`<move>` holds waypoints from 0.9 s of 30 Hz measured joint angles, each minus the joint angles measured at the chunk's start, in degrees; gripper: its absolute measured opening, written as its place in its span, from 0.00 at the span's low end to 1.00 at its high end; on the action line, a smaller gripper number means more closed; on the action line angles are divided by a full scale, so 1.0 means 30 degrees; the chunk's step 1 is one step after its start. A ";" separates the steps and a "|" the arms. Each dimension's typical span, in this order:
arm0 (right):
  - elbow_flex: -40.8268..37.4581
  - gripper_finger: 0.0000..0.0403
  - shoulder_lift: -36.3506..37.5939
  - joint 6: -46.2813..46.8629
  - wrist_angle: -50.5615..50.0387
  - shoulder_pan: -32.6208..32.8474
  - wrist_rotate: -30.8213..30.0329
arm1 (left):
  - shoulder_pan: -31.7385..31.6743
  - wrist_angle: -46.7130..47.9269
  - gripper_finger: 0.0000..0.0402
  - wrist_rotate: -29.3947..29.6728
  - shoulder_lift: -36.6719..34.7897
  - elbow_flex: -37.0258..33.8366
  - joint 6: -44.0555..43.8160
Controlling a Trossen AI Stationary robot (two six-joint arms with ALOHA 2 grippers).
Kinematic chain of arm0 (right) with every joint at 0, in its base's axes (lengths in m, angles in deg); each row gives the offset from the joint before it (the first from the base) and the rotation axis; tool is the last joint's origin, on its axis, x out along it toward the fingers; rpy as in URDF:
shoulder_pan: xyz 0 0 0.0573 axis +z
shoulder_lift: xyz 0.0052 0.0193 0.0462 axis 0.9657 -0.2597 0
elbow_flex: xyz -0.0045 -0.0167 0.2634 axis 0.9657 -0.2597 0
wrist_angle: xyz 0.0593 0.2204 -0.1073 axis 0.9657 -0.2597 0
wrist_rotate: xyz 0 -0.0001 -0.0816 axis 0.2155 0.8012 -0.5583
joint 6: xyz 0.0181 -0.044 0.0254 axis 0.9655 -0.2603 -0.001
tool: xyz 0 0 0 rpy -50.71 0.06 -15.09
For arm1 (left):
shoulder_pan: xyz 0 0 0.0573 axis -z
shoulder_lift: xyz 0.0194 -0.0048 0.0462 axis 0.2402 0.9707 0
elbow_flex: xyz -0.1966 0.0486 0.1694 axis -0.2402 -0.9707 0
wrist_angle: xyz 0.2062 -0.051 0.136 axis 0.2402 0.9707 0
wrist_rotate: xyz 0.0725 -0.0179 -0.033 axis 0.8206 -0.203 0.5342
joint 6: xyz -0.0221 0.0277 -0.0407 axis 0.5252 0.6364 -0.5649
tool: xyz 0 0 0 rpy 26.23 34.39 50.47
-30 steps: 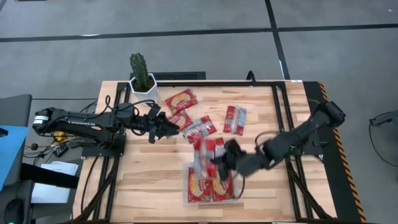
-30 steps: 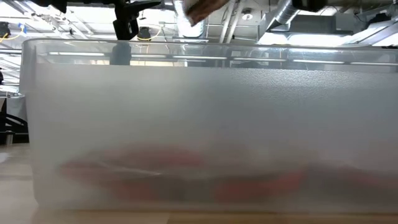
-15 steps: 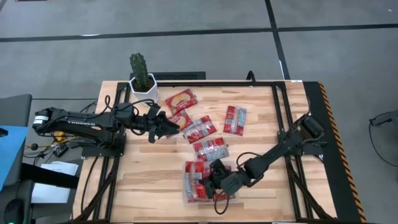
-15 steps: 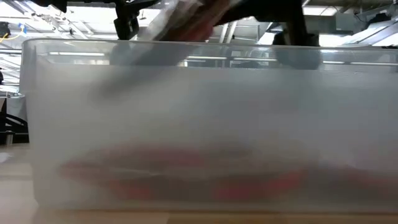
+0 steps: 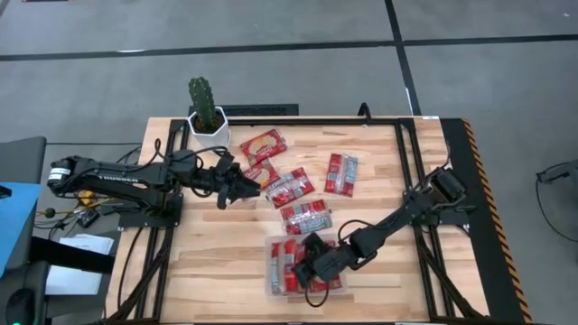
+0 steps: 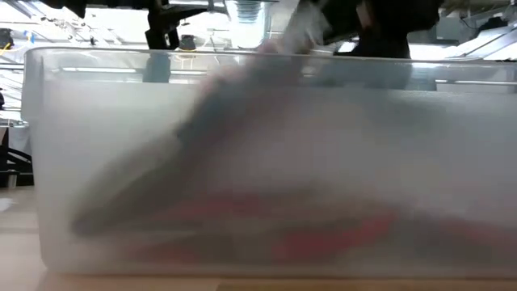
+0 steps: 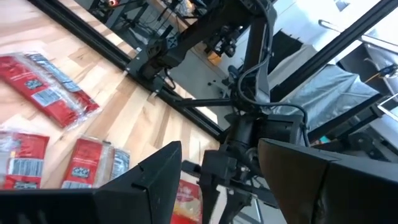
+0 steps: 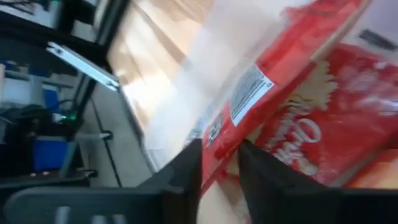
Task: Sort popcorn bags into baskets
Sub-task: Put the red popcorn bag into the transparent bin
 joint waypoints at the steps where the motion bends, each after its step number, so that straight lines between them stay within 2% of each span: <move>1: 0.0000 0.37 0.0003 0.0000 -0.0436 -0.0086 0.0003 | 0.0000 0.0147 0.50 0.0081 0.0000 0.0000 0.0109; 5: -0.0004 0.48 0.0815 0.0018 -0.2580 -0.0349 0.0112 | -0.0121 0.1300 0.50 0.0621 0.0000 0.0000 0.0692; 9: 0.0000 0.52 0.2245 -0.0007 -0.5048 -0.0374 0.0175 | -0.0491 0.3786 0.50 0.1946 0.0000 0.0000 0.1930; 15: 0.0000 0.51 0.4868 -0.0543 -0.7205 -0.0309 -0.0256 | -0.1695 0.9922 0.50 0.6849 0.0115 -0.0007 0.4553; 17: 0.0007 0.50 0.5521 -0.0731 -0.7263 -0.0302 -0.0738 | -0.2552 1.1252 0.50 0.7697 0.0331 -0.0010 0.4957; 19: 0.0007 0.48 0.6090 -0.1044 -0.7479 -0.0220 -0.1385 | -0.3665 1.1611 0.50 0.6982 0.0723 -0.0015 0.5669; 23: 0.0007 0.46 0.6762 -0.1511 -0.7595 -0.0059 -0.2363 | -0.5945 1.1639 0.50 0.3611 0.2022 -0.0015 0.7774; 27: 0.0007 0.45 0.6914 -0.1611 -0.7792 -0.0054 -0.2554 | -0.7805 1.1624 0.50 0.1637 0.3805 -0.0015 0.9958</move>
